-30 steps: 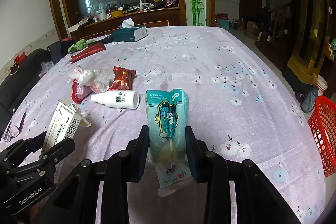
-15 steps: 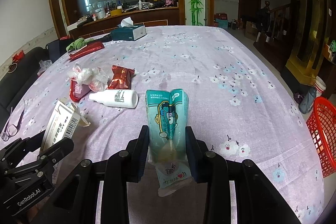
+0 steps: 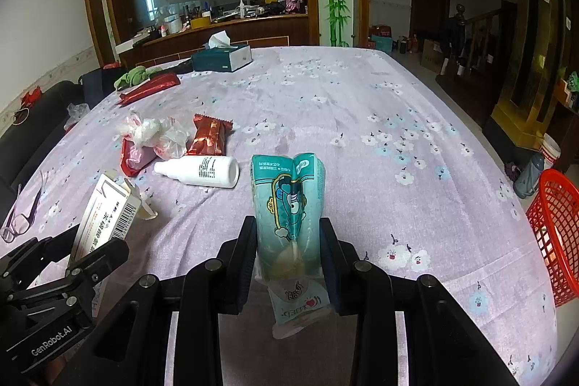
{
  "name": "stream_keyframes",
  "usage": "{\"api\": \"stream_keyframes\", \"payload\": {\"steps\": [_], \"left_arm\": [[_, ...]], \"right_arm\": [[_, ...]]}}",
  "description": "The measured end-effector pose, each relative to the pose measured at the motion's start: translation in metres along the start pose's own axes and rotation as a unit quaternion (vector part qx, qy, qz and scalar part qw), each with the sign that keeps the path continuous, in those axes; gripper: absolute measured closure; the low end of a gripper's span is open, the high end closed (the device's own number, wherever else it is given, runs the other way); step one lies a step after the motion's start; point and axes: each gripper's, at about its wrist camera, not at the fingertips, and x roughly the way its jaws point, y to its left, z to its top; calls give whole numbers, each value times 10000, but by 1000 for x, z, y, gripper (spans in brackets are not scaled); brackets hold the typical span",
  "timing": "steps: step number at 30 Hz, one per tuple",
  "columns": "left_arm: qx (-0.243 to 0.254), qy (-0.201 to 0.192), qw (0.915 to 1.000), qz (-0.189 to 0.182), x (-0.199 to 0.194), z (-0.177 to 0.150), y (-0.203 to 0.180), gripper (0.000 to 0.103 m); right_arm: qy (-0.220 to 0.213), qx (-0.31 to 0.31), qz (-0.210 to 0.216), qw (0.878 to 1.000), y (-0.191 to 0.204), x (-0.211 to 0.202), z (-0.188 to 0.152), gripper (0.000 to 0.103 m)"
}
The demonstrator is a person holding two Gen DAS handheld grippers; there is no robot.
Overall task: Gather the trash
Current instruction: 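Hold the white box and teal packet raised above the table with both grippers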
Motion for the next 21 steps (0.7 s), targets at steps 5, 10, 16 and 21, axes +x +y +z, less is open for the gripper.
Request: {"api": "stream_keyframes", "payload": {"steps": [5, 10, 16, 21], "left_arm": [[36, -43, 9998, 215, -1, 0, -4, 45], [161, -183, 9991, 360, -11, -2, -11, 45], [372, -380, 9972, 521, -26, -3, -24, 45], [513, -503, 9951, 674, -33, -4, -31, 45]], "right_arm": [[-114, -35, 61, 9999, 0, -16, 1, 67], [-200, -1, 98, 9998, -3, -31, 2, 67], [-227, 113, 194, 9995, -9, -43, 1, 67], [-246, 166, 269, 9992, -12, -50, -1, 67]]}}
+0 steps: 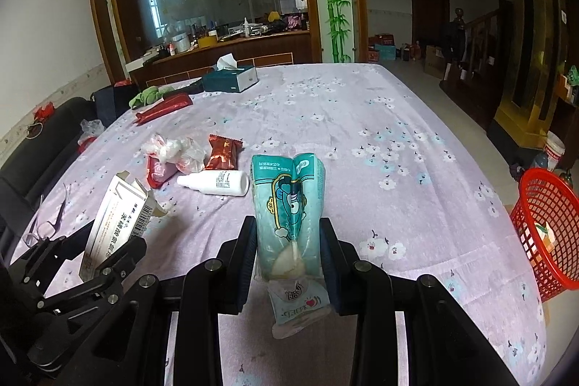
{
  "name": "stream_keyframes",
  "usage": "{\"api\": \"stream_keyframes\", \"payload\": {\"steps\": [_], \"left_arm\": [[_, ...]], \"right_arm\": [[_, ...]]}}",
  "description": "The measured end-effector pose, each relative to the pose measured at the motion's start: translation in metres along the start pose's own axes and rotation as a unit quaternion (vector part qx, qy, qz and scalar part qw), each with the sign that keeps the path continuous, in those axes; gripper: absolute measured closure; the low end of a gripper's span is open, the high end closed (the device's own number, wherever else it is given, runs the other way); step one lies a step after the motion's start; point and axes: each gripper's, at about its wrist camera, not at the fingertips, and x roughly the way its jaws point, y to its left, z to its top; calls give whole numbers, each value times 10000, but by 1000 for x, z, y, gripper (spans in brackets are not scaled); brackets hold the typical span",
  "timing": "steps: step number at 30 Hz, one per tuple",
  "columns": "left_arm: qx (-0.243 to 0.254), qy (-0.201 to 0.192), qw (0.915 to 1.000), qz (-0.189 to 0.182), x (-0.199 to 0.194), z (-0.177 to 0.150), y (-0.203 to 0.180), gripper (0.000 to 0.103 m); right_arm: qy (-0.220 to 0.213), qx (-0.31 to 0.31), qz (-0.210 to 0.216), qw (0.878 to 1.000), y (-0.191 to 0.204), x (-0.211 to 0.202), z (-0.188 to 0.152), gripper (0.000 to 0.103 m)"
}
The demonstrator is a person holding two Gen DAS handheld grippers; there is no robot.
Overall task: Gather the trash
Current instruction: 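Hold the white box and teal packet raised above the table with both grippers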
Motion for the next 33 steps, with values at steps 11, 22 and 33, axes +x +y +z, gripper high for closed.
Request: {"api": "stream_keyframes", "payload": {"steps": [11, 22, 33], "left_arm": [[99, -136, 9998, 122, -11, 0, -3, 45], [130, -211, 9996, 155, -20, 1, -5, 45], [193, -225, 9995, 126, -26, 6, -12, 45]], "right_arm": [[-60, 108, 10, 9999, -5, -10, 0, 67], [-68, 141, 47, 9999, -3, -16, -1, 67], [-82, 270, 79, 9996, -9, -24, 0, 67]]}}
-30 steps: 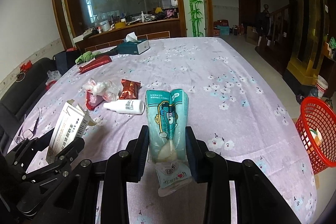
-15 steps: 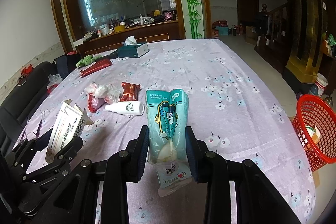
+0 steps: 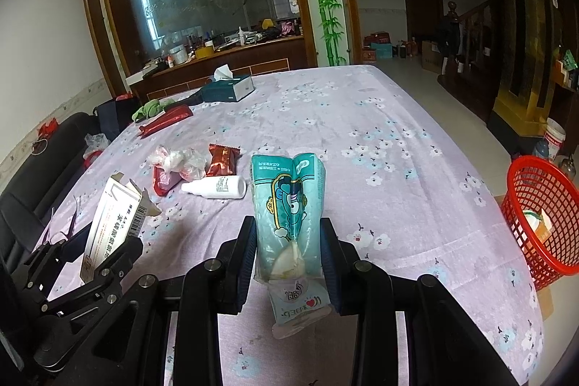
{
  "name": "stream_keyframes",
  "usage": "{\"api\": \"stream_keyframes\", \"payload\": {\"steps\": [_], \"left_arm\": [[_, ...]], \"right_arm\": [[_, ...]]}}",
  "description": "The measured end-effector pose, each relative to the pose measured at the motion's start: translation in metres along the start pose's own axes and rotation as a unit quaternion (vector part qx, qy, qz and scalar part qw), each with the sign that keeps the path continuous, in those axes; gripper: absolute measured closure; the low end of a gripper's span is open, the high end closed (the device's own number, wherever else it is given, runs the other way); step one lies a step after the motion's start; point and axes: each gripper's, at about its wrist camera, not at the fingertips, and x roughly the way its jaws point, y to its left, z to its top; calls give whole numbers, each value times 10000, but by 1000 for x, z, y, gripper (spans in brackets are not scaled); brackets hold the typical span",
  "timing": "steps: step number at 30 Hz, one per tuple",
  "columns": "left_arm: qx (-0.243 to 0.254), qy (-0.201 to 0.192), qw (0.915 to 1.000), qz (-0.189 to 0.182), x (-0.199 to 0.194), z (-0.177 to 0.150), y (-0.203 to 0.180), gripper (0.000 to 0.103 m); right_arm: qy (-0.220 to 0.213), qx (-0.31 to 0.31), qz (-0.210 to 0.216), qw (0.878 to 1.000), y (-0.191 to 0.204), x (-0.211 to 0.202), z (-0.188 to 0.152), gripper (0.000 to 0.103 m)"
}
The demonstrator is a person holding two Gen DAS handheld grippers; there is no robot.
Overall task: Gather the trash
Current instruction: 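Hold the white box and teal packet raised above the table with both grippers, then carry the box and teal packet over the wastebasket and open both grippers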
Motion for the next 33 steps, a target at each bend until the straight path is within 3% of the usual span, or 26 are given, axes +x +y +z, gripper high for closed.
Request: {"api": "stream_keyframes", "payload": {"steps": [16, 24, 33], "left_arm": [[147, 160, 9994, -280, 11, 5, -19, 45], [243, 416, 9940, -983, 20, 23, -48, 45], [661, 479, 9814, -1737, 24, 46, -115, 45]], "right_arm": [[-28, 396, -10, 9992, -37, -5, 1, 66], [-159, 917, -112, 9956, -88, -19, 9, 66], [-500, 1748, -673, 9810, -180, -56, 9, 66]]}}
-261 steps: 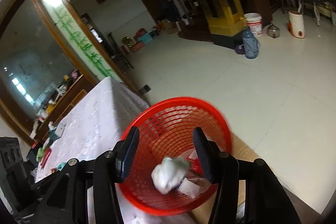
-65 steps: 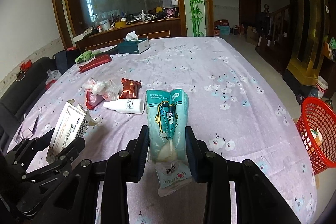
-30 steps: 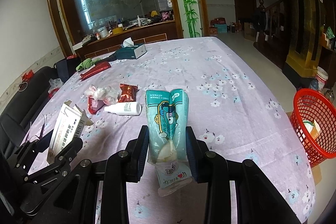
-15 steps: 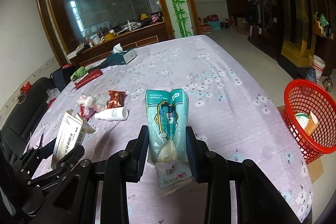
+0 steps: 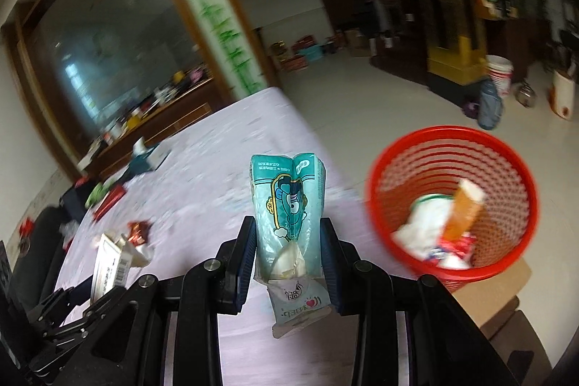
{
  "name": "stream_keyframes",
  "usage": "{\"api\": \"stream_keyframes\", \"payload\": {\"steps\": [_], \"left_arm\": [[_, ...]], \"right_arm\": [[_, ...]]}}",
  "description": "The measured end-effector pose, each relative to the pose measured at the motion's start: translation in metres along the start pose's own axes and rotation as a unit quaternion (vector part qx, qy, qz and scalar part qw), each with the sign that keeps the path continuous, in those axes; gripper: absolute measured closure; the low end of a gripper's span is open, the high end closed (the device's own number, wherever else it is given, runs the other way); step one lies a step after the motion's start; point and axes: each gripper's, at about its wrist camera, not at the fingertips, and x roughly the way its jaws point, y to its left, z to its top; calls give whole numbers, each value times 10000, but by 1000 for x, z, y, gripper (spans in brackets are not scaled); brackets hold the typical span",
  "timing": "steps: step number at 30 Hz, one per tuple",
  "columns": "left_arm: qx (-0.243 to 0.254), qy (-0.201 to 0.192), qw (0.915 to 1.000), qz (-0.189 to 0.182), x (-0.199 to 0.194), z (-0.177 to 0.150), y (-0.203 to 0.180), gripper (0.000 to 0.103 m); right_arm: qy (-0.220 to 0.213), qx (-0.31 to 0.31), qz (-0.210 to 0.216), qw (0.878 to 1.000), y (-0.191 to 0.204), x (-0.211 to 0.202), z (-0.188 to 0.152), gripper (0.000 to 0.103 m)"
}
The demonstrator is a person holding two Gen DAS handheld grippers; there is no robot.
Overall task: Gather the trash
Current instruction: 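Carry the box and teal packet over the wastebasket and open both grippers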
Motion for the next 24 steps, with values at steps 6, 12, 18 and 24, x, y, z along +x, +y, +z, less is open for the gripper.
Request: {"api": "stream_keyframes", "payload": {"steps": [6, 12, 18, 24], "left_arm": [[227, 157, 9985, -475, 19, 23, -43, 45], [469, 311, 9938, -956, 41, 47, -101, 44], [634, 397, 9877, -1376, 64, 69, -151, 44], [768, 489, 9833, -1574, 90, 87, -193, 44]], "right_arm": [[-122, 455, -316, 9984, -57, -7, 15, 66], [-191, 808, -427, 9956, -102, -13, 26, 66], [-175, 1043, -431, 9935, -140, -22, 36, 64], [-248, 1286, -423, 9905, -171, -29, 45, 63]]}}
